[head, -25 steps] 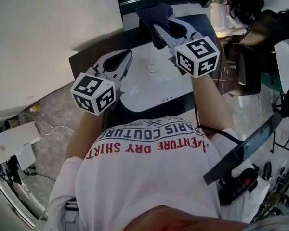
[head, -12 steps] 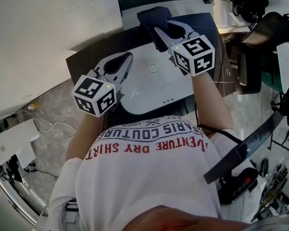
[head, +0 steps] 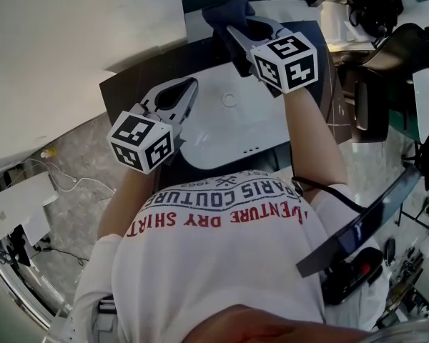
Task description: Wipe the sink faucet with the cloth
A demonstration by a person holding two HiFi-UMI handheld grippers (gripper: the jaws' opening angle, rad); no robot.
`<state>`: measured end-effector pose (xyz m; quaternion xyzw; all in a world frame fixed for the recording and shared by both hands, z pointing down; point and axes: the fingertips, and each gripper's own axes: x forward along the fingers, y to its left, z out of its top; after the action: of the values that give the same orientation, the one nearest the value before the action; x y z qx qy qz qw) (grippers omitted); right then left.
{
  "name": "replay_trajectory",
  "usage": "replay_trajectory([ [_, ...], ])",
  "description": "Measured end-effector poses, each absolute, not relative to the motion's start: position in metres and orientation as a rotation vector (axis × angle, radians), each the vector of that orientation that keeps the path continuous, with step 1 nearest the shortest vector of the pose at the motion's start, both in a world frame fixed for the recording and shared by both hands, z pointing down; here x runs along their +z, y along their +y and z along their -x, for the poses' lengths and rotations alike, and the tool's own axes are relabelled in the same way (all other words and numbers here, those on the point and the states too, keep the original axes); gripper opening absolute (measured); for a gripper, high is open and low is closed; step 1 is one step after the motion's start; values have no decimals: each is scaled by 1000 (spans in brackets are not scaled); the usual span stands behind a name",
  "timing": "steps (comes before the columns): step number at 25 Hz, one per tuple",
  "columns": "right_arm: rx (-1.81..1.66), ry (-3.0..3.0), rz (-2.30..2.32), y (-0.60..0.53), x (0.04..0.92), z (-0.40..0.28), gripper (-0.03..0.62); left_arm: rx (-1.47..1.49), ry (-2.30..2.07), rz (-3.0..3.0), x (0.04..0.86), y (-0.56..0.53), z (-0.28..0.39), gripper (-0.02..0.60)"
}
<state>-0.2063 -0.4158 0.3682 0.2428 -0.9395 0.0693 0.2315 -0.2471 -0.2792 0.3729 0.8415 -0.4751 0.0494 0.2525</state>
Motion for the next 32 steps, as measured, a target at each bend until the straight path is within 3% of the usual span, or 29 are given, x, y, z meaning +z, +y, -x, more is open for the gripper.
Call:
replay_trajectory([
  [10,160,-2623,-682,-408,355,201,72,146,-1287,-2306,367,-275,236,2],
  [21,96,-2728,-720,-335,315,145,73,163,-1238,-2347,363,-257,208,2],
  [32,262,-2598,-689,-306,400,125,74,173,-1226,-2350,370,-254,200,2],
])
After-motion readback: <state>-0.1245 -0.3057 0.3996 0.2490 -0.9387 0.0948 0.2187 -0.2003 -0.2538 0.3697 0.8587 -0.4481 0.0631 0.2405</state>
